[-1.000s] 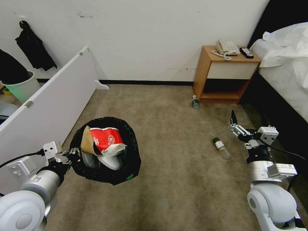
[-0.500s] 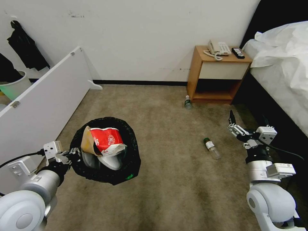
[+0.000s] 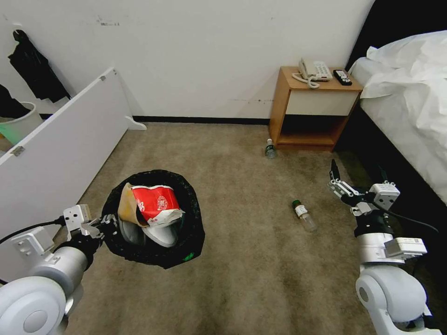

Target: Pick up the trash bin, then pick up the garbage from the floor and place it into the trash bin.

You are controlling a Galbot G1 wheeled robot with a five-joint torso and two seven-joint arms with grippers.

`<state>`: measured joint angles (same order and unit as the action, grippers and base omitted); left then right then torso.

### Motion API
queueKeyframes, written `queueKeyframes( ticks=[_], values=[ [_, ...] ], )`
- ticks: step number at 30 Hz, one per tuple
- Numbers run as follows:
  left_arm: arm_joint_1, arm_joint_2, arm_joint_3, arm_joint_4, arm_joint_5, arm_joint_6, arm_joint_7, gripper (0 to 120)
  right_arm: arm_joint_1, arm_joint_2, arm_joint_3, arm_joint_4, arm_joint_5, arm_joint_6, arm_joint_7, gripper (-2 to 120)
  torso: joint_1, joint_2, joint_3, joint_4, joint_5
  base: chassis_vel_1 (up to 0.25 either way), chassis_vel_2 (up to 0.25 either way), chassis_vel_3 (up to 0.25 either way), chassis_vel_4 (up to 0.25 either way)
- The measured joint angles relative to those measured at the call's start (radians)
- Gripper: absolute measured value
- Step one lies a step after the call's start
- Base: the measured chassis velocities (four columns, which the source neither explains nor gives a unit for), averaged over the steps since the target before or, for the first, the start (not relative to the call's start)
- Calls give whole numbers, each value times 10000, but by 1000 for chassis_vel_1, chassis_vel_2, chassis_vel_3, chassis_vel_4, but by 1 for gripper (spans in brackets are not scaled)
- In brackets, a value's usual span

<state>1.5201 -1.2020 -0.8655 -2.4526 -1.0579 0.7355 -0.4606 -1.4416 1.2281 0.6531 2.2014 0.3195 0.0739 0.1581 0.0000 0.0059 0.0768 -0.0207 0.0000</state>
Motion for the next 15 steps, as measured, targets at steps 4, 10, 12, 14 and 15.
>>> queueKeyframes(
  ticks=[4, 10, 12, 14, 15],
  values=[
    [9, 17, -39, -1, -1, 0, 3, 1, 5, 18, -36, 11, -2, -50, -2, 100, 0, 0, 1, -1, 0, 0, 0, 0, 0],
    [17, 41, -50, -16, -6, 0, 14, 1, 33, 31, -57, -8, -1, -11, -22, 100, 0, 0, 1, -1, 0, 0, 0, 0, 0],
    [16, 48, -51, -20, -7, 0, 14, 1, 25, 32, -57, -8, 1, -7, -23, 100, 0, 0, 0, 0, 0, 0, 0, 0, 0],
    [15, 51, -51, -30, -7, 0, 15, 1, 17, 32, -56, -7, 9, -1, -24, 100, -1, 0, 0, 0, 0, -23, 13, 24, -31],
    [12, 53, -51, -36, -8, 0, 17, 1, 15, 28, -51, -7, 18, 5, -25, 100, -1, 0, 0, 0, 1, -88, 86, 79, -100]
  ],
)
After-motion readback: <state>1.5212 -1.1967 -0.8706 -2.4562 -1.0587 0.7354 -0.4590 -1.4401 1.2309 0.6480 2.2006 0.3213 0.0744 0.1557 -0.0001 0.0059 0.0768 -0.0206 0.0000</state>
